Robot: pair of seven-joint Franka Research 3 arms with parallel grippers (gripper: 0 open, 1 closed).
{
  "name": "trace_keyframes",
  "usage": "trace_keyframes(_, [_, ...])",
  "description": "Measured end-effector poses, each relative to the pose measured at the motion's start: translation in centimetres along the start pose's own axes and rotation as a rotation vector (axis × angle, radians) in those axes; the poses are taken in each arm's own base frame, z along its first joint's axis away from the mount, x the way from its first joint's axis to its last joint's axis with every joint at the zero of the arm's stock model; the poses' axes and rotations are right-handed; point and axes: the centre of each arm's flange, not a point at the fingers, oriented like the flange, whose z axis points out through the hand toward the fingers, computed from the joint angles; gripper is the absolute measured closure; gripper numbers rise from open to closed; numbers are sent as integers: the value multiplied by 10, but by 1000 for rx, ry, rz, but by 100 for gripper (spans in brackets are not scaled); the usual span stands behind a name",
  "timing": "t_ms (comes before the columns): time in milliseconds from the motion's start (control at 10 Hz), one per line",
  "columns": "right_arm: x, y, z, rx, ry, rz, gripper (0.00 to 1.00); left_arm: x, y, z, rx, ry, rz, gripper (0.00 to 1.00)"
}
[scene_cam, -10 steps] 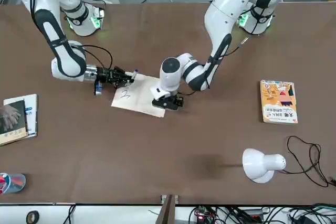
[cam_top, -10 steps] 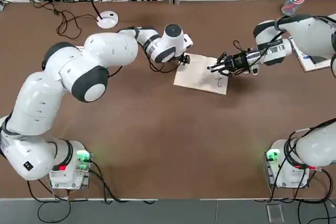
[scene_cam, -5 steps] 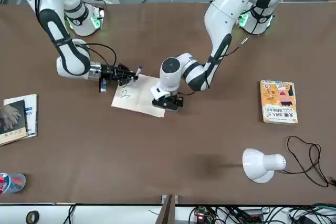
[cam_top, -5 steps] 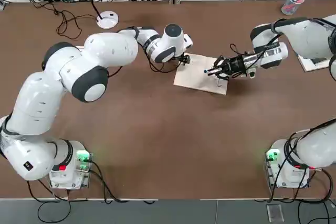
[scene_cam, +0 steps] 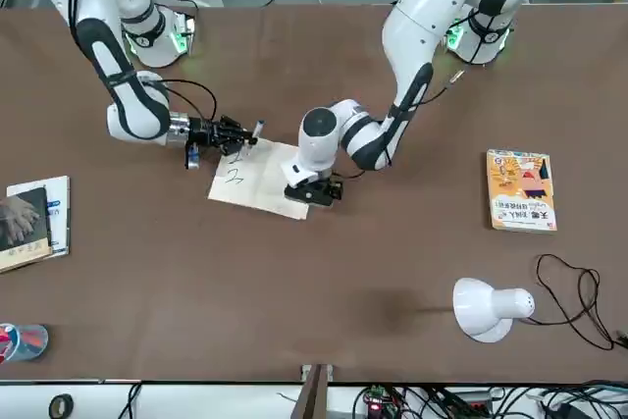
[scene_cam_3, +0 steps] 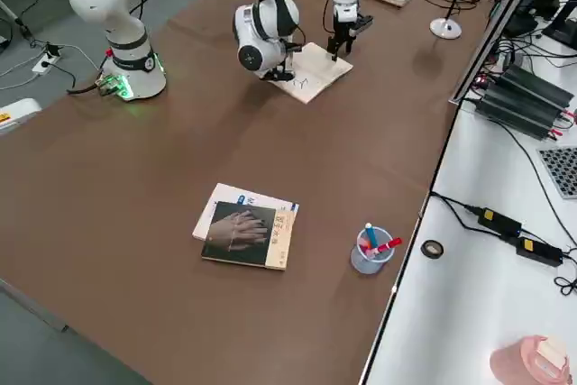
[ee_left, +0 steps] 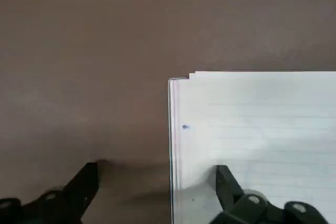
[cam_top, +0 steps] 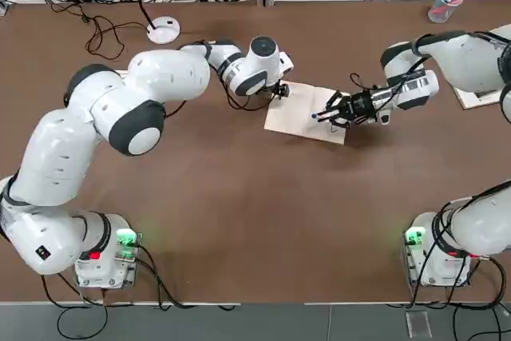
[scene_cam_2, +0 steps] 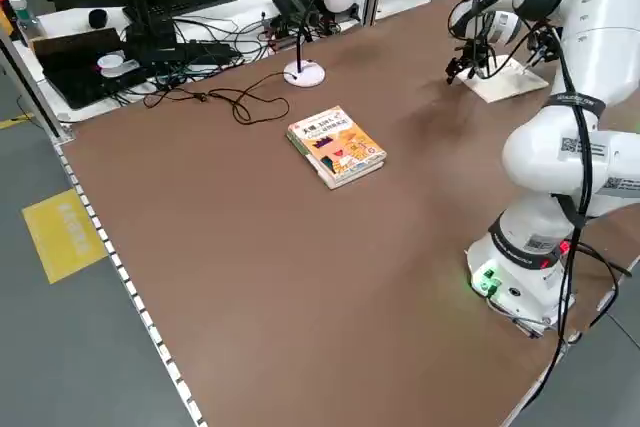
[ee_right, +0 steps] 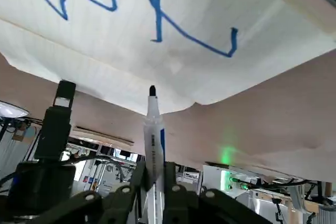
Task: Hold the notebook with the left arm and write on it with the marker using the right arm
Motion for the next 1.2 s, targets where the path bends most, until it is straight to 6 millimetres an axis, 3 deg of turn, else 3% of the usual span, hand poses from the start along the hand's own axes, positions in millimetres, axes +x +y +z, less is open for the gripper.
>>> trace_keyframes(1200, [6,11,10,-29,7,-33,83,0,0,0,0,0,0,2])
